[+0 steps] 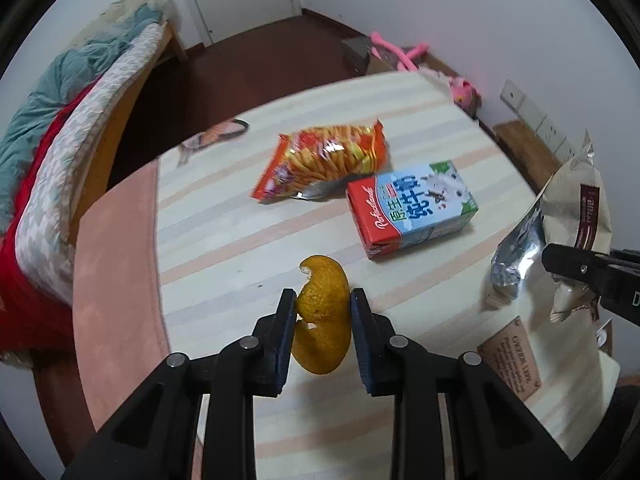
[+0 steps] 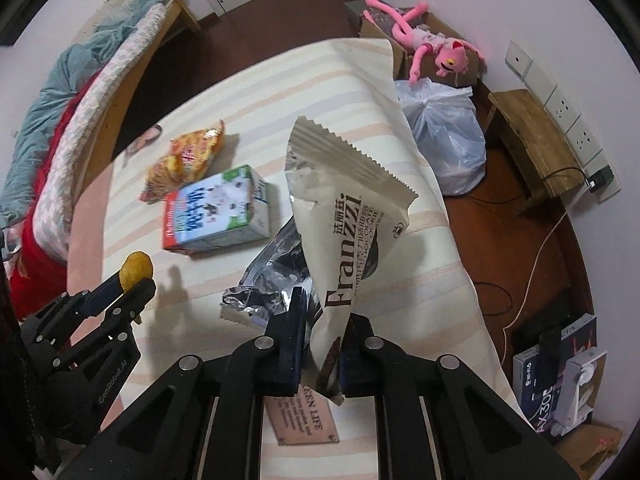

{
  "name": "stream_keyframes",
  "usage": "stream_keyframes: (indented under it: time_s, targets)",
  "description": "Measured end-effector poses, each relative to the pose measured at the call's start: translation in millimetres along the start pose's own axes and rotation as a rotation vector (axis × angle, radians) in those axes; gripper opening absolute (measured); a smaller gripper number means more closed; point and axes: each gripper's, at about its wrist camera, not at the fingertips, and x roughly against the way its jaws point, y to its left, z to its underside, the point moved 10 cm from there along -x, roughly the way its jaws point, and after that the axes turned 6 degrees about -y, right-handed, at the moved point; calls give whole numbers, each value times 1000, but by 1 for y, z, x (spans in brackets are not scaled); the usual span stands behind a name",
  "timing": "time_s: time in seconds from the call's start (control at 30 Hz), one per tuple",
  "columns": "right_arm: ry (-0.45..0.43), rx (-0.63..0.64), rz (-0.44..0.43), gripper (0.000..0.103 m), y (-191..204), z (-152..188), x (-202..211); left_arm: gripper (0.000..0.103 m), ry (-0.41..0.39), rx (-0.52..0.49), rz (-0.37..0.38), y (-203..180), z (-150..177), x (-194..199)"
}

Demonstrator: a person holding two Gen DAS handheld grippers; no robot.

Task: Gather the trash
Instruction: 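Grasp the Franzzi wrapper with the right tool while the left tool grasps the yellow bread, then carry the Franzzi wrapper and yellow bread over the white bin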

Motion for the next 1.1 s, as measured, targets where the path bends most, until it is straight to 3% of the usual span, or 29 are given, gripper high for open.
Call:
stream_keyframes:
  time_s: [0.3,0.5,0.83,1.1]
  targets:
    - [-70,32,-80,12,33,2,54,24,-117,139,-2,45,-1,68]
    - [-114,100,-162,12,89,10,99,24,-199,221,-31,99,12,130]
    - [-118,288,-365,12,254,67,160,24,-302,391,-163,233,82,252]
    - [-46,457,-512,12,411,153,177,24,-269,543,-304,345,180,295]
